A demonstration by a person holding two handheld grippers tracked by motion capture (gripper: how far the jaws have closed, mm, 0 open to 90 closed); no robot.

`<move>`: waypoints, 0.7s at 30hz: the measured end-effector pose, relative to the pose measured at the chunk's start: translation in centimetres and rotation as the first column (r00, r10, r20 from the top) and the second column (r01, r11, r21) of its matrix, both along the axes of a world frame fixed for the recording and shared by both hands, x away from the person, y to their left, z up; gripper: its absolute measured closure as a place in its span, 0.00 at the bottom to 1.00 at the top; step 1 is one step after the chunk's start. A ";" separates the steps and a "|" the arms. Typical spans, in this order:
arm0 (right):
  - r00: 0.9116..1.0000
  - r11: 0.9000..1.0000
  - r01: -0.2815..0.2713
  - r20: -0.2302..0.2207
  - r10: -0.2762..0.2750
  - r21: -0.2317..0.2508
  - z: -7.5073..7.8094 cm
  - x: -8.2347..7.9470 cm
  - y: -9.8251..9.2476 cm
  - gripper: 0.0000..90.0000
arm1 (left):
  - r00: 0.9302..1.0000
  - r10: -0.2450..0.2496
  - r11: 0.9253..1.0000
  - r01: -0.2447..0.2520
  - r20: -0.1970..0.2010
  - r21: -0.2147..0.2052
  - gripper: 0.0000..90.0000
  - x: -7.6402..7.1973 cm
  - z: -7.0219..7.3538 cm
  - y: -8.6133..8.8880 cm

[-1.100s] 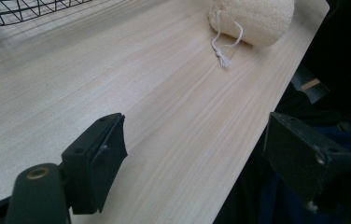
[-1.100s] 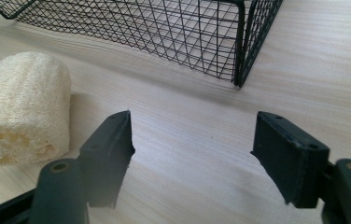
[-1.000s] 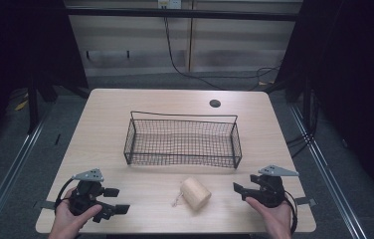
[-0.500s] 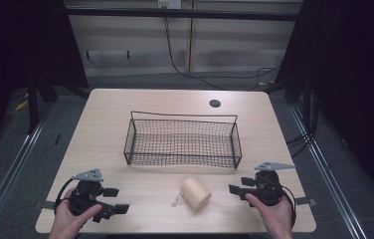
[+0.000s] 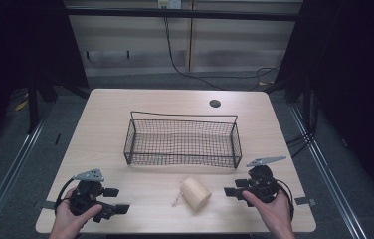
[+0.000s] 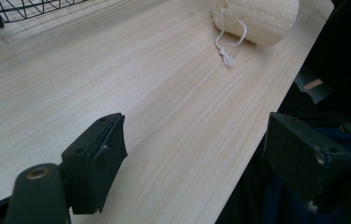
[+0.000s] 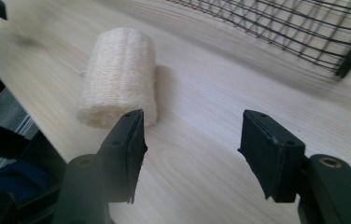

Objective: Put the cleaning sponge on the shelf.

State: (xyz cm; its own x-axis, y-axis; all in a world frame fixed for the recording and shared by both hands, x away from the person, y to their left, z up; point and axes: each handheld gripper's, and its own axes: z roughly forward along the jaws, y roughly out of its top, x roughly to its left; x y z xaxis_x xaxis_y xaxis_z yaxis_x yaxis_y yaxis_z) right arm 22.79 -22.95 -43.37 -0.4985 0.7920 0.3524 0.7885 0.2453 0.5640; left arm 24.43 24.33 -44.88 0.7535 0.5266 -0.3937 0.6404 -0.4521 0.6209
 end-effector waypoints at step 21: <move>0.974 0.981 -0.191 -0.125 0.187 -0.024 3.0 2.7 4.7 0.30 | 1.000 -0.005 1.000 0.005 -0.002 -0.004 0.23 0.0 0.0 0.0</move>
